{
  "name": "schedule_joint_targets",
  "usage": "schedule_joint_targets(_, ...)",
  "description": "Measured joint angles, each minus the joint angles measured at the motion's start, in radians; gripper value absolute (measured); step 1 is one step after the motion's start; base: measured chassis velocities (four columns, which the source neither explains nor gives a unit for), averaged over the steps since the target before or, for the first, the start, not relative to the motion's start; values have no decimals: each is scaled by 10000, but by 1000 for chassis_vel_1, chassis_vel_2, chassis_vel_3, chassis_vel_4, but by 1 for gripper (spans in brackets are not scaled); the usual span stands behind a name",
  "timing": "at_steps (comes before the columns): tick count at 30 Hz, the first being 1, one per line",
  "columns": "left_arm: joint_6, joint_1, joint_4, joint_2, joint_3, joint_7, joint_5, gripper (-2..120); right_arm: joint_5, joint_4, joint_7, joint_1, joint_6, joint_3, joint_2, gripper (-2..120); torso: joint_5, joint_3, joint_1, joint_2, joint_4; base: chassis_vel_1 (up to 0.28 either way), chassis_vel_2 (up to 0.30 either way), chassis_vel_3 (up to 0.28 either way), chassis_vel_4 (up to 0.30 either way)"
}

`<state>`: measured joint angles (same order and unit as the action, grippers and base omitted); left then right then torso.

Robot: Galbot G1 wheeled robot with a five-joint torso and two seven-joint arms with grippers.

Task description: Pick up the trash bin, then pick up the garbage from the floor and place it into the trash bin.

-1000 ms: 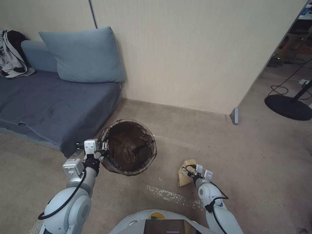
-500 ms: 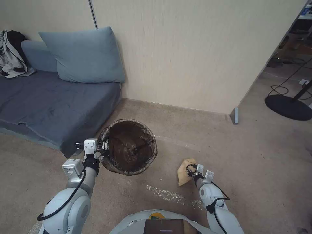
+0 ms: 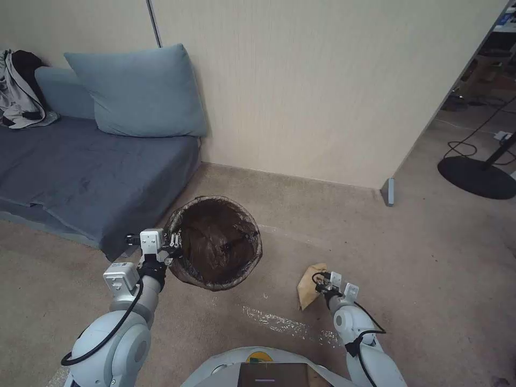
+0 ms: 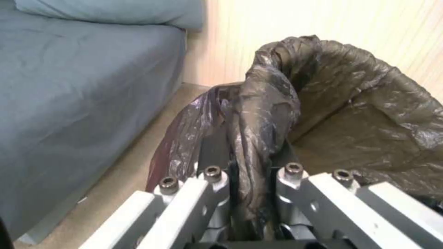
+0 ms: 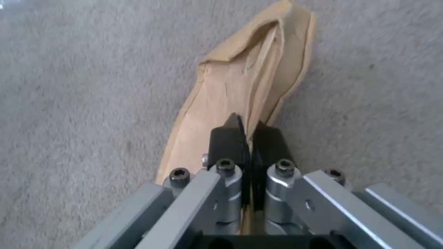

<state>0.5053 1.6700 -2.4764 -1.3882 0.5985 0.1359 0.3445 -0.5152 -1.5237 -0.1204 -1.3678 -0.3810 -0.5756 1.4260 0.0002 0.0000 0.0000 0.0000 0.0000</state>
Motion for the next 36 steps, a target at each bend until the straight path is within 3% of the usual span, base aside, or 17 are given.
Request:
schedule_joint_targets(11, 64, -9, -8, 59, -73, -2, 24, 7, 83, -2571, 592, -691, 485, -583, -623, 0, -2, 0, 0, 0, -1, 0, 0, 0, 0)
schedule_joint_targets(18, 270, -4, 35, 206, -110, 0, 32, 7, -104, -5696, 914, -1303, 532, -860, -1144, 0, -1, 0, 0, 0, 0, 0, 0, 0, 0)
schedule_joint_targets(19, 270, -4, 35, 206, -110, 0, 32, 7, -104, -5696, 914, -1303, 532, -860, -1144, 0, -1, 0, 0, 0, 0, 0, 0, 0, 0)
schedule_joint_targets(24, 403, 17, 172, 196, -246, 0, -4, 7, -274, -7882, 1064, -1134, -64, -504, -1517, 0, -3, 0, 0, 0, 0, 0, 0, 0, 0)
schedule_joint_targets(26, 406, 19, 180, 192, -254, 0, -7, 7, -335, -8001, 1080, -1084, -124, -459, -1583, 0, -2, 0, 0, 0, 0, 0, 0, 0, 0)
schedule_joint_targets(29, 432, 7, 238, 221, -277, 1, 5, 7, -664, -8583, 1593, -574, -395, 12, -2364, 0, -1, 0, 0, 0, 3, 0, 0, 0, 0)
schedule_joint_targets(36, 486, -298, 587, 511, -264, 14, 87, 7, -938, -8617, 1946, 196, -562, 1106, -3183, 0, -3, 0, 0, 0, -1, 0, 0, 0, 0)
